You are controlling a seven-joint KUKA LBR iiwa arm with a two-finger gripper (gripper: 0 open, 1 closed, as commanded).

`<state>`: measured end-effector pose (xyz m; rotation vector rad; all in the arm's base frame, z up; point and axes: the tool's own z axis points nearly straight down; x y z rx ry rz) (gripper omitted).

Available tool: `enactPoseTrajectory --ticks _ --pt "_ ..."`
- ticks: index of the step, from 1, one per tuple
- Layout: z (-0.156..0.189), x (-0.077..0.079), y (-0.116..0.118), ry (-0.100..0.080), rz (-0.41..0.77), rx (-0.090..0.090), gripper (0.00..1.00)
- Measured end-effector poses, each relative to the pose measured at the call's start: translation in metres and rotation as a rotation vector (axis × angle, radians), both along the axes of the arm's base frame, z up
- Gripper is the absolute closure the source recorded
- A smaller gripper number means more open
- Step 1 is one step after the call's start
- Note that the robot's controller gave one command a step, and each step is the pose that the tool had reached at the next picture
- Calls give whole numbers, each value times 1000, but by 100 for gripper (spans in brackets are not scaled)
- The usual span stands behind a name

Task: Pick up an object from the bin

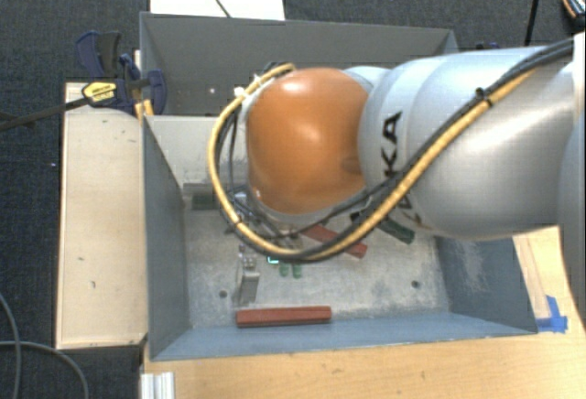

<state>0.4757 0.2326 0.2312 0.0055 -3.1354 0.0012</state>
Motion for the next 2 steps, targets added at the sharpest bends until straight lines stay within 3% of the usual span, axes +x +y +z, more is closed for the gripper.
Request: enactPoseTrajectory --ticks 1,2 --pt "-162 5 -90 -12 236 2 0" --pt "-130 5 -41 -11 371 5 0"
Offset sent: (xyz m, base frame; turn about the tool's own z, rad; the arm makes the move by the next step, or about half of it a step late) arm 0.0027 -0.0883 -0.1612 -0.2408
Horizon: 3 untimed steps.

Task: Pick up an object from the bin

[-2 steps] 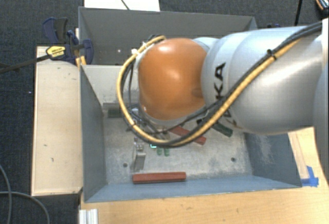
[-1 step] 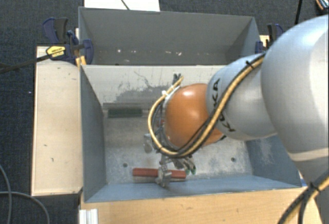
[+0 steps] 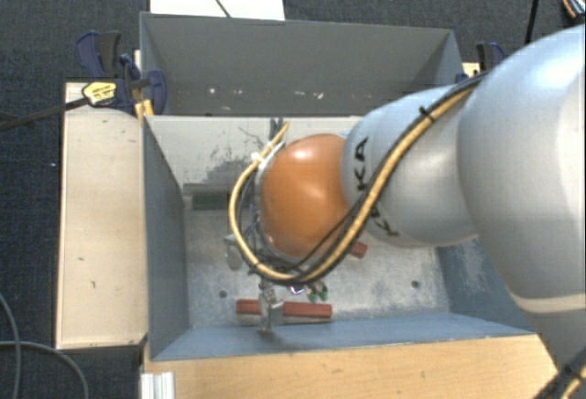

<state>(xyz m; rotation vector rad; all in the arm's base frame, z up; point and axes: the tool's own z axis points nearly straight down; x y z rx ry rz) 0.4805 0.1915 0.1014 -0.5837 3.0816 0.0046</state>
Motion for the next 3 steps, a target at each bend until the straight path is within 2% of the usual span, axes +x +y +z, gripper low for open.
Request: enactPoseTrajectory --ticks 1,2,3 --pt "-1 -3 -27 7 139 -5 0" --pt "-29 -1 -50 -8 279 -2 0" --pt "-29 1 -25 -9 138 -1 0"
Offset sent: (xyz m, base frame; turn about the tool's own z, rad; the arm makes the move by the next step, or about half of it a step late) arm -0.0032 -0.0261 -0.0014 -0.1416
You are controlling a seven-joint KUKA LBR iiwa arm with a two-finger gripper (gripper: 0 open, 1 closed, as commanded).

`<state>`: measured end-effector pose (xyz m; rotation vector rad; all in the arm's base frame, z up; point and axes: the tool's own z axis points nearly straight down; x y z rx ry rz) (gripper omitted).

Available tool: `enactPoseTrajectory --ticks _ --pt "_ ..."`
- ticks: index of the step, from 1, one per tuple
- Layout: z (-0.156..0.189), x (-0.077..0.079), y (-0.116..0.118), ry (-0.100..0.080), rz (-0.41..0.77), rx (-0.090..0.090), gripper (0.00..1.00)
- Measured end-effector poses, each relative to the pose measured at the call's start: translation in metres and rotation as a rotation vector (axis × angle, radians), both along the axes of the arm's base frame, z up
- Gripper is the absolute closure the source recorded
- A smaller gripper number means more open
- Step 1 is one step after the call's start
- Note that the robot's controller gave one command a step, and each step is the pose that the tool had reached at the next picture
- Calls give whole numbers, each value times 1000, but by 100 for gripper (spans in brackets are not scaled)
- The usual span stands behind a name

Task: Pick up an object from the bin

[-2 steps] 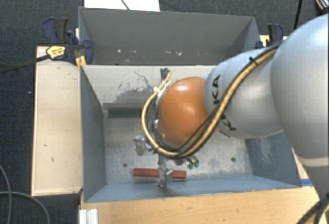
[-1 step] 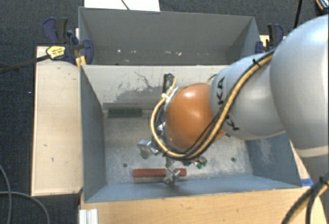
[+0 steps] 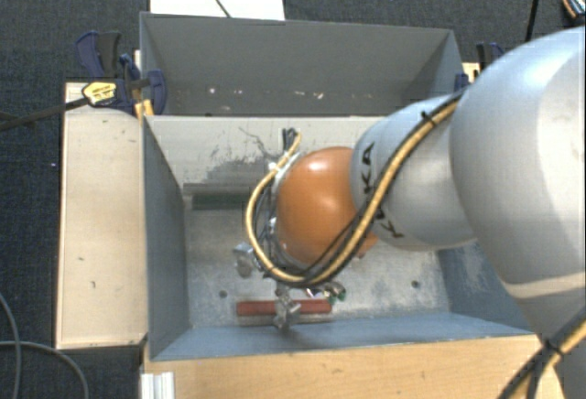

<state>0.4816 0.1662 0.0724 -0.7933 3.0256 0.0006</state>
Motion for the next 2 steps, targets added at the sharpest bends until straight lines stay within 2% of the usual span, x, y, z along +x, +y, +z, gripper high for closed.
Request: enactPoseTrajectory --ticks 1,2 --pt "-2 -3 0 9 -3 0 100" --pt "91 -1 1 4 -8 0 100"
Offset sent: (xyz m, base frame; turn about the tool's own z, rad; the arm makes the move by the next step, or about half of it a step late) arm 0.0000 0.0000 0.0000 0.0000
